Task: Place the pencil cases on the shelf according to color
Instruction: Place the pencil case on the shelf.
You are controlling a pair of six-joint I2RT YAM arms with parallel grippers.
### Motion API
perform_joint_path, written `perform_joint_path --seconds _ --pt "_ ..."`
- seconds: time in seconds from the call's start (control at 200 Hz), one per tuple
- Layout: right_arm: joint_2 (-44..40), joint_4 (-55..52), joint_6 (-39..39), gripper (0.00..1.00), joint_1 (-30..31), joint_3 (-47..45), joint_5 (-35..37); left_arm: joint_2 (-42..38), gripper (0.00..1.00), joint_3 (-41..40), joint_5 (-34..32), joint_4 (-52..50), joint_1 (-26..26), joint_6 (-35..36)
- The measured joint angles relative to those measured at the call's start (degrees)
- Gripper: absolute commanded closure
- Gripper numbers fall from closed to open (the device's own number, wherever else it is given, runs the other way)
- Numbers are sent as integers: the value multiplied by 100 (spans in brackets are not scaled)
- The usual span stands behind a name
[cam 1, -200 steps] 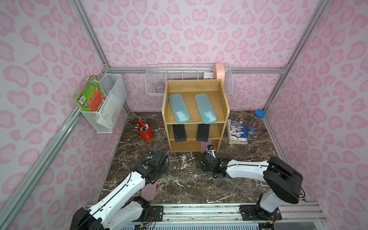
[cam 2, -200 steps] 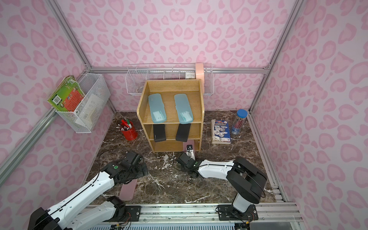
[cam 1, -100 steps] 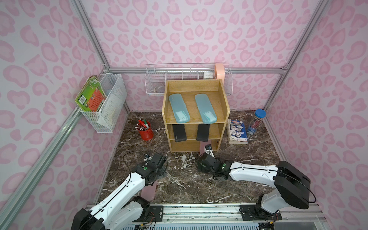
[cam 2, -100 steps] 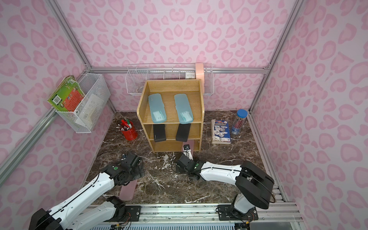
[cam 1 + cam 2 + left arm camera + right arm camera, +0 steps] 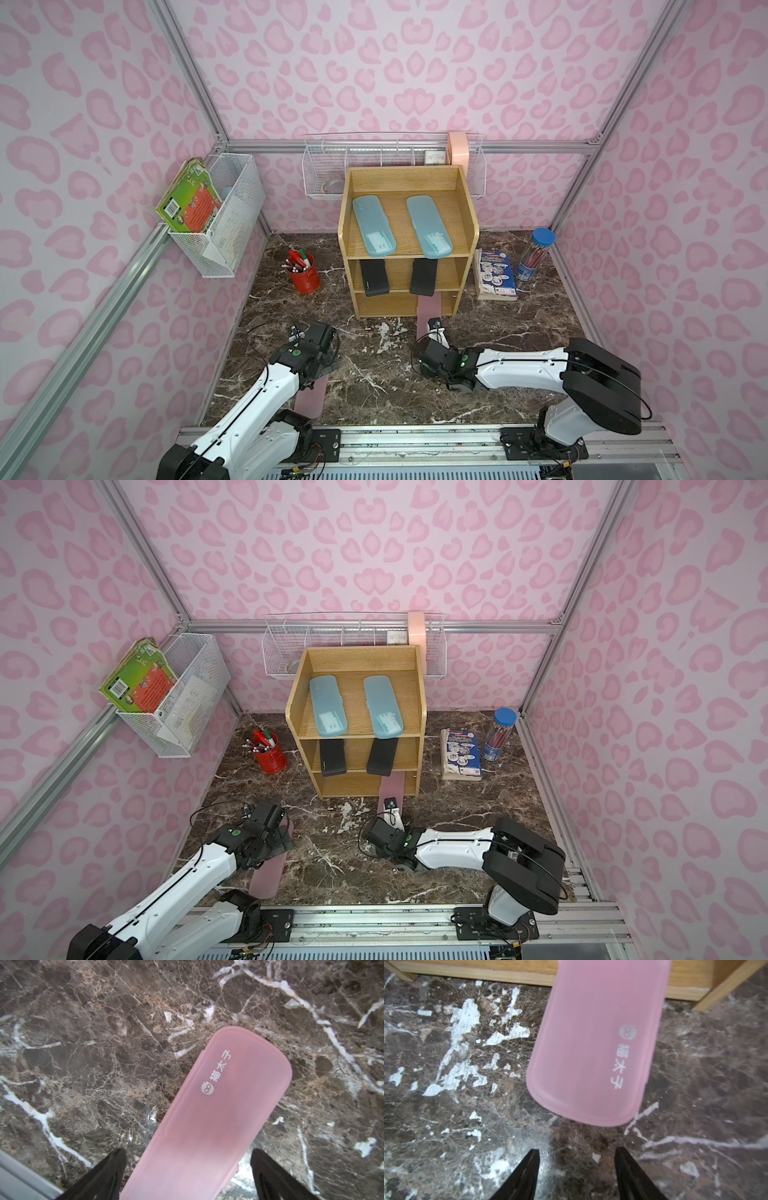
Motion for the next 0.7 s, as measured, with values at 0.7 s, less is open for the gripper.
perform_joint_path --seconds 0.7 --pt "-1738 116 -619 24 -79 -748 -68 1115 1 654 1681 361 -50 -249"
